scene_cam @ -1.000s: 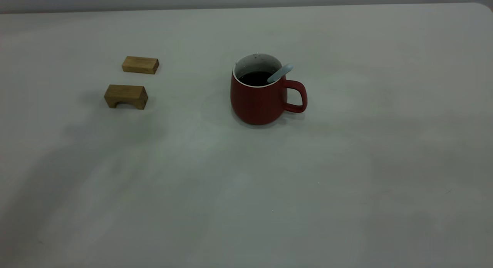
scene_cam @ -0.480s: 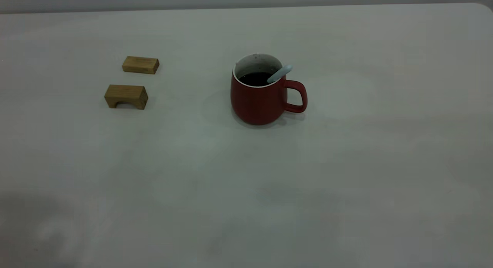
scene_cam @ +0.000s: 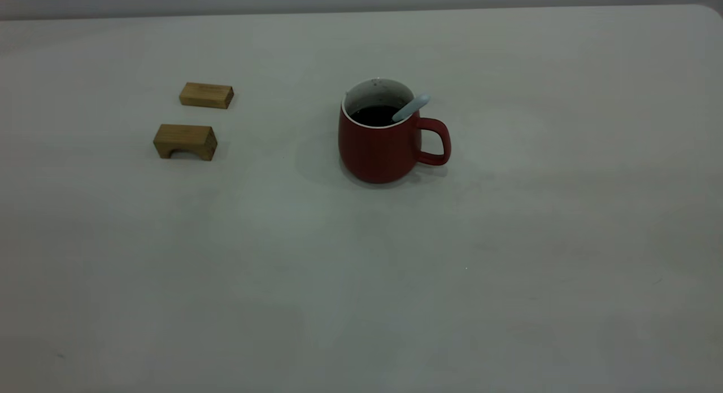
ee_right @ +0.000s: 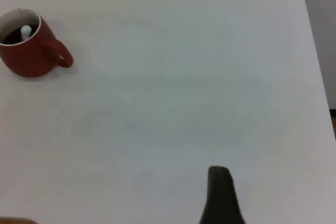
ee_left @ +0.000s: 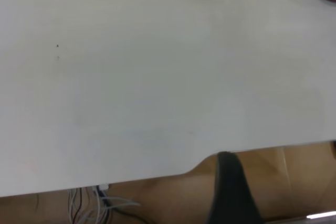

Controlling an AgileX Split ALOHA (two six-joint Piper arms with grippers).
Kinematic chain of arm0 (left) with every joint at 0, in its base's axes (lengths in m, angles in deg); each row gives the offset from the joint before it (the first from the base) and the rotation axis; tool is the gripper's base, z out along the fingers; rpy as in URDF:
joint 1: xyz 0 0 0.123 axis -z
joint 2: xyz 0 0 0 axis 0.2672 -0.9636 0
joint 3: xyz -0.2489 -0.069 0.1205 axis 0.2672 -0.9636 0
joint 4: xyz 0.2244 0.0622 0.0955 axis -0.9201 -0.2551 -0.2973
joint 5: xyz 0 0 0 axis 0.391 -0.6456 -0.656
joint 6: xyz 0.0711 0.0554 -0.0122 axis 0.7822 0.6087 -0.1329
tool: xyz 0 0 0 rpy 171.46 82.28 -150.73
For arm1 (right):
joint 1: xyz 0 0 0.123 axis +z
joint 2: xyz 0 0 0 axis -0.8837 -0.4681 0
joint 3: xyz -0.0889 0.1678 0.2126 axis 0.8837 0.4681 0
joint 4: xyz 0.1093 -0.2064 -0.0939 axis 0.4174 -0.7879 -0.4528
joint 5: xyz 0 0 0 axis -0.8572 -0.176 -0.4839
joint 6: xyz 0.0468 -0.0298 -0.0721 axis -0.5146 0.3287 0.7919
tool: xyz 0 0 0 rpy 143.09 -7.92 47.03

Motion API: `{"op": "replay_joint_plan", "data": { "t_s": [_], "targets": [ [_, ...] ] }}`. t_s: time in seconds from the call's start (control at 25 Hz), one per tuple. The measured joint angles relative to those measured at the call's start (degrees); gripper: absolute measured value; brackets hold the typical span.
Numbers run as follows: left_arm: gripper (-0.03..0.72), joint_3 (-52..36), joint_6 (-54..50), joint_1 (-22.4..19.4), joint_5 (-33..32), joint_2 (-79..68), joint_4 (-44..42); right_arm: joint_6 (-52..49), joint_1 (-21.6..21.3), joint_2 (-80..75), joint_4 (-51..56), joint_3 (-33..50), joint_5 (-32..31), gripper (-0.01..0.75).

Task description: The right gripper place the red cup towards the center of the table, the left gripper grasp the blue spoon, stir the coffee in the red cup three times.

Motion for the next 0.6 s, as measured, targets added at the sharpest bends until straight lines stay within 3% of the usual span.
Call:
{"op": "replay_joint_plan", "data": {
  "t_s": [0.6],
  "targets": [
    [0.555, -10.2, 2.3, -0.9, 1.8, 19.1, 0.5, 0.0, 0.0, 0.0, 0.0, 0.0, 0.0, 0.591]
  ]
}}
